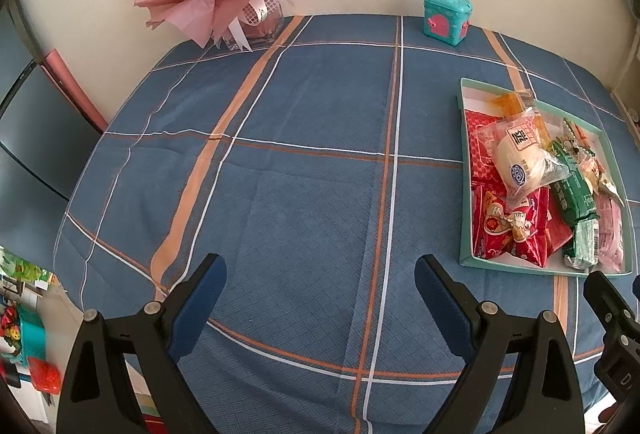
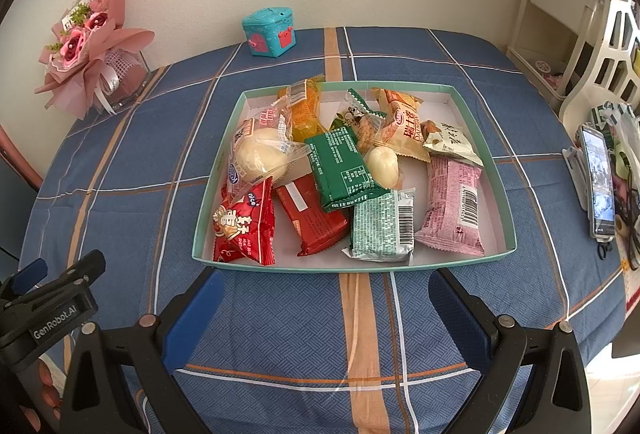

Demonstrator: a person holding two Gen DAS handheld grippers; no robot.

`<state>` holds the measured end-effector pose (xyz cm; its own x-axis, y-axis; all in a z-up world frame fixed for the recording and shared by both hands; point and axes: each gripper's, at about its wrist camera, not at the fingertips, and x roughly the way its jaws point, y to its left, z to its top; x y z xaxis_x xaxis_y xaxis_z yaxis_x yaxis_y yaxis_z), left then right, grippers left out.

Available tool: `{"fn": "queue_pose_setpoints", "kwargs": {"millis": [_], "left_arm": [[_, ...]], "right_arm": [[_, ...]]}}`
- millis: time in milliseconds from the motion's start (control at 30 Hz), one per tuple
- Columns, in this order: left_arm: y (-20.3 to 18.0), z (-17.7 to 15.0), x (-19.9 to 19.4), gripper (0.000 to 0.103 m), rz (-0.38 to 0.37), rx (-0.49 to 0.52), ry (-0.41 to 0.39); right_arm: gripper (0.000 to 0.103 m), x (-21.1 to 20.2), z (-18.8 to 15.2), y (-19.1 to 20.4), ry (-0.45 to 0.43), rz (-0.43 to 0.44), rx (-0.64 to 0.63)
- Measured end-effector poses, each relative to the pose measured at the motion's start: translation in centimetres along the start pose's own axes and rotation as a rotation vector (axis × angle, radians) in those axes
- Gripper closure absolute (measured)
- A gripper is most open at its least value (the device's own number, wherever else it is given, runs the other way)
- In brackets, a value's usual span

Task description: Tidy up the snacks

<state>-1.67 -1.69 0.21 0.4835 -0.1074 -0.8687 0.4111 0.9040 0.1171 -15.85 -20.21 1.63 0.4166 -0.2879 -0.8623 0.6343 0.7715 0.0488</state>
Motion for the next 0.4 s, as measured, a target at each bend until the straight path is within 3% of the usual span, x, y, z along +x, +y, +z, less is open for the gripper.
{"fn": "queue_pose_setpoints", "kwargs": {"millis": [400], "left_arm": [[0.34,0.18,-0.21,0.008,0.011,-0.025,-0.010]], "right_arm": [[0.000,-0.01,-0.02,0.02,0.000,0.000,0.000]]}}
